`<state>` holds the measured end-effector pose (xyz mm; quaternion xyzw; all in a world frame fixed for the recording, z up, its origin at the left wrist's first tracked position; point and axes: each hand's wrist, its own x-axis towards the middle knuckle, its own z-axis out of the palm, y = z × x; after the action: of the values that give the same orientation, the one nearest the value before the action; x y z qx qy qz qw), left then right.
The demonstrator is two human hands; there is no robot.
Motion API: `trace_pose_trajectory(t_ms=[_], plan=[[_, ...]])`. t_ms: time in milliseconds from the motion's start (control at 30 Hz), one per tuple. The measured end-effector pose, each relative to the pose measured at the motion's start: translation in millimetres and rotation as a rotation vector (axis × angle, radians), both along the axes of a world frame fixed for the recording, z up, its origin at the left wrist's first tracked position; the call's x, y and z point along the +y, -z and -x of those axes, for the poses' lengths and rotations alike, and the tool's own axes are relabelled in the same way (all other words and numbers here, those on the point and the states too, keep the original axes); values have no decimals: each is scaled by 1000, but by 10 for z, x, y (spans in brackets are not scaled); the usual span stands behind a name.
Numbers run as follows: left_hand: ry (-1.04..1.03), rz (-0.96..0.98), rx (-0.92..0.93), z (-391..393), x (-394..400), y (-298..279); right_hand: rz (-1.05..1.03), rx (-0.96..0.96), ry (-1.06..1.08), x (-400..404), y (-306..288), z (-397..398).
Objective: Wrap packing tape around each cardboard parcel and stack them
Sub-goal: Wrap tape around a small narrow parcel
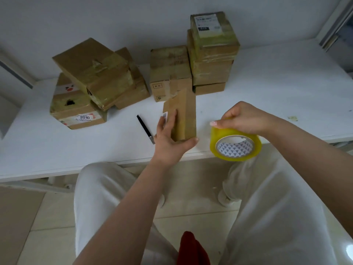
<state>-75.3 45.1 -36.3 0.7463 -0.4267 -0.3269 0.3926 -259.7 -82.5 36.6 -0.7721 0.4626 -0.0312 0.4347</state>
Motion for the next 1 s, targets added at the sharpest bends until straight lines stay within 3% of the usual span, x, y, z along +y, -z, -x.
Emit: trace_pose_trajectory(t_ms=[167, 300, 533, 767, 933, 1000], plan=[[43, 106, 336, -3, 82, -131, 0, -41, -26, 69, -103, -27], [84, 150, 473, 33, 172, -269, 21, -41, -33, 152, -104, -64], [2, 135, 846, 235, 236, -306, 111, -5, -37, 278, -68, -184], [-37, -46, 605, 224, 197, -474, 275, 164, -46, 414, -152, -296], [-29, -153, 546, 130, 166, -508, 207, 199, -66, 403, -108, -416], [-78, -194, 602, 102, 171, -457, 46, 147, -95, 358, -112, -419]])
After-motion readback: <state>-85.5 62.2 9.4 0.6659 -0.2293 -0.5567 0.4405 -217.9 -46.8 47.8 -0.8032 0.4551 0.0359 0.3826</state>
